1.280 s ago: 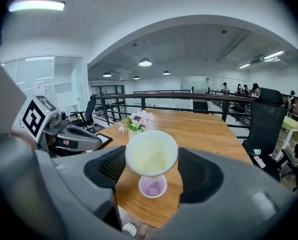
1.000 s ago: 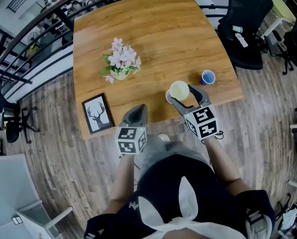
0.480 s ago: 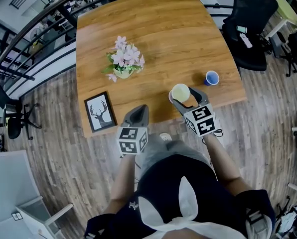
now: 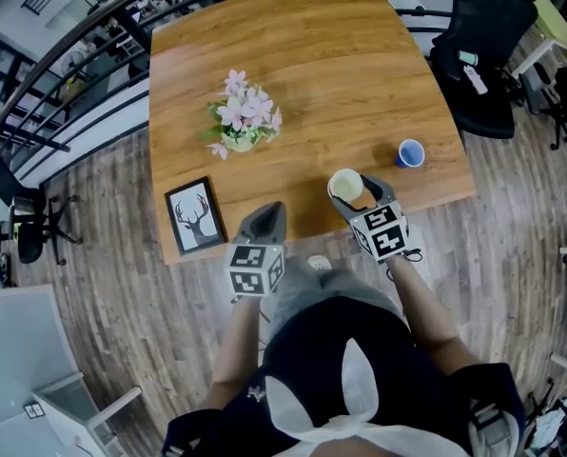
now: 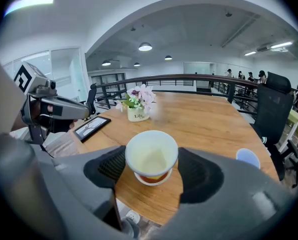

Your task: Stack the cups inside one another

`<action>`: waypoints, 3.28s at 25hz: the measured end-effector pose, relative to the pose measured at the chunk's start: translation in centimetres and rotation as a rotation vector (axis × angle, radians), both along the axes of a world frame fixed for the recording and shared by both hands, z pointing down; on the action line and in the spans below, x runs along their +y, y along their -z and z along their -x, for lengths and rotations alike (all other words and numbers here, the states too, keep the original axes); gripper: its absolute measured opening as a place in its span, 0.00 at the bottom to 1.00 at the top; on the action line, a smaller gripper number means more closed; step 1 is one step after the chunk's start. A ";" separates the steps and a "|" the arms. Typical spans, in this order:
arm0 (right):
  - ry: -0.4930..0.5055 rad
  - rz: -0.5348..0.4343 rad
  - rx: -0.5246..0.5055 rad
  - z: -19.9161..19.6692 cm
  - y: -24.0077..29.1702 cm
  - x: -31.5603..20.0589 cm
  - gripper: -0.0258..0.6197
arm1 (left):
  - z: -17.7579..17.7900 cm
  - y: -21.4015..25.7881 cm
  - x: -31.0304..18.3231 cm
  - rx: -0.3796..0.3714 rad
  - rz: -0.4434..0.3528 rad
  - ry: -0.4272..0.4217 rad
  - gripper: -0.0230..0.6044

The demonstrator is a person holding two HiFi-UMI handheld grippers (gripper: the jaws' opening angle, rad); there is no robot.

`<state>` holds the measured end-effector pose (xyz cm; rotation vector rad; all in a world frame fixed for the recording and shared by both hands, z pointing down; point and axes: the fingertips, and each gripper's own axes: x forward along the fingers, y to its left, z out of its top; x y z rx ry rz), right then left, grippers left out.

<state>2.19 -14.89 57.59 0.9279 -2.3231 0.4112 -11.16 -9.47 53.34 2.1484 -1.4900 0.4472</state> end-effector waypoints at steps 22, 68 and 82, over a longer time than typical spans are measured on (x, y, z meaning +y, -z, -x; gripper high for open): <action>-0.049 0.010 -0.010 -1.4 -0.5 -1.9 0.57 | 0.5 -0.2 -1.0 -0.007 0.006 -0.011 0.06; -0.409 0.036 0.048 -18.4 -5.7 -12.0 0.66 | -1.4 0.5 -1.2 -0.050 0.017 -0.076 0.06; -0.369 0.035 0.055 -17.8 -5.8 -11.8 0.55 | -1.5 0.5 -1.4 -0.053 0.017 -0.070 0.06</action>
